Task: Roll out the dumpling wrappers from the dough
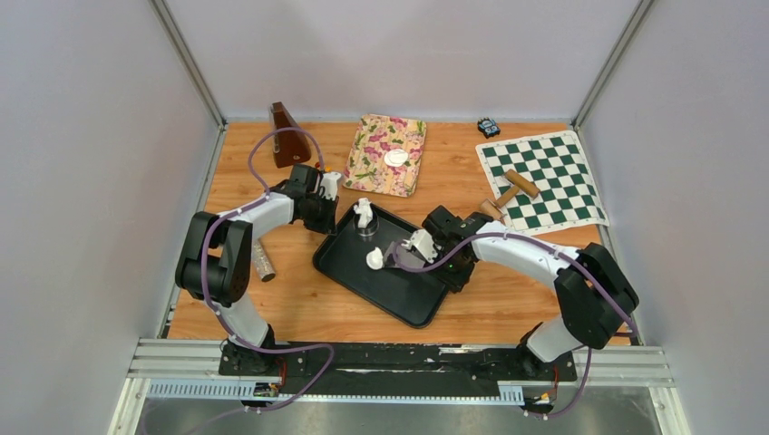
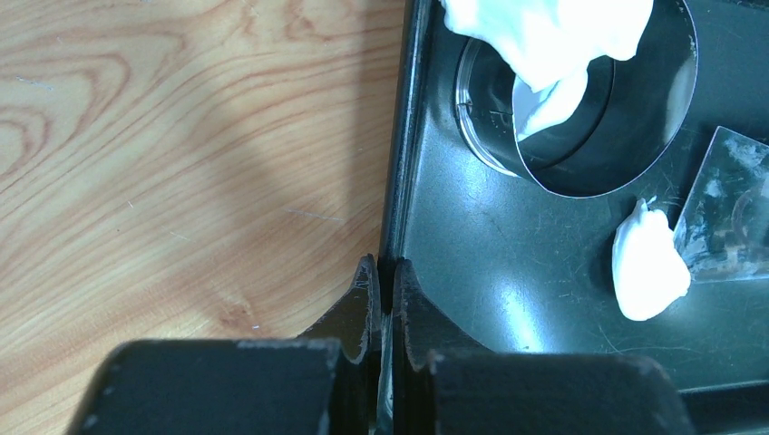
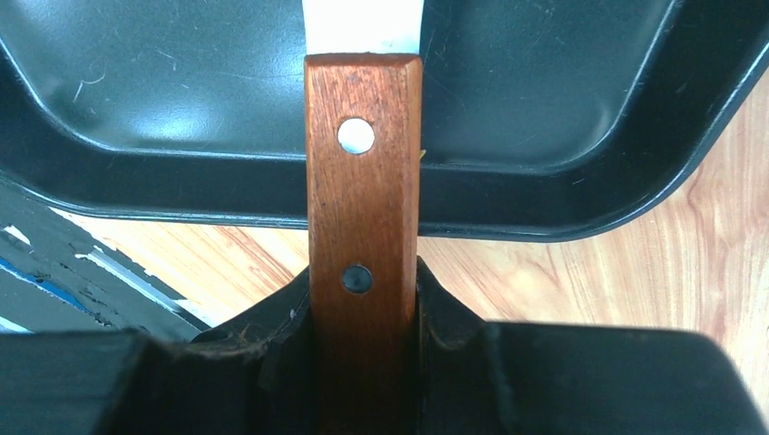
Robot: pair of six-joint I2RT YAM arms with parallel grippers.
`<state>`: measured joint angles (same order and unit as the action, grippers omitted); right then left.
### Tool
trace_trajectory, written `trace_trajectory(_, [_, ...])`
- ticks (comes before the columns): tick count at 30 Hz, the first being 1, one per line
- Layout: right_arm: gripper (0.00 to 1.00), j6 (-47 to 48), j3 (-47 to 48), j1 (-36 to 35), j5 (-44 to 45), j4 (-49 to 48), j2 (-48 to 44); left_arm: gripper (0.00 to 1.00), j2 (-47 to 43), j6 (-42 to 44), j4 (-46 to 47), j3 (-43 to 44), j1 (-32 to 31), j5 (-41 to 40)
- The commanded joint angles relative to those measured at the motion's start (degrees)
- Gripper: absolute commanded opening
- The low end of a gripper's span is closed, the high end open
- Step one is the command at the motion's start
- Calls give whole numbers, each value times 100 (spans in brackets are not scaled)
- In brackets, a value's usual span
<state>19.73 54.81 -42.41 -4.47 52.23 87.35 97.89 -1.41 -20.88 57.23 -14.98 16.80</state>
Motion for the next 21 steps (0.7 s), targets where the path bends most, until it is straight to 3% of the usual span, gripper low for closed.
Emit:
trace_trajectory(1, [0,118,144,-57,149,149,-165,0,-10,-255,14,-186,-5,-403])
trace_trajectory(10, [0,369,146,-63,-190,518,-191,0,-46,-255,29,-195,-5,-446])
trace_trajectory(21, [0,-103,573,-82,114,79,479,0,-162,-259,57,-231,-5,-444])
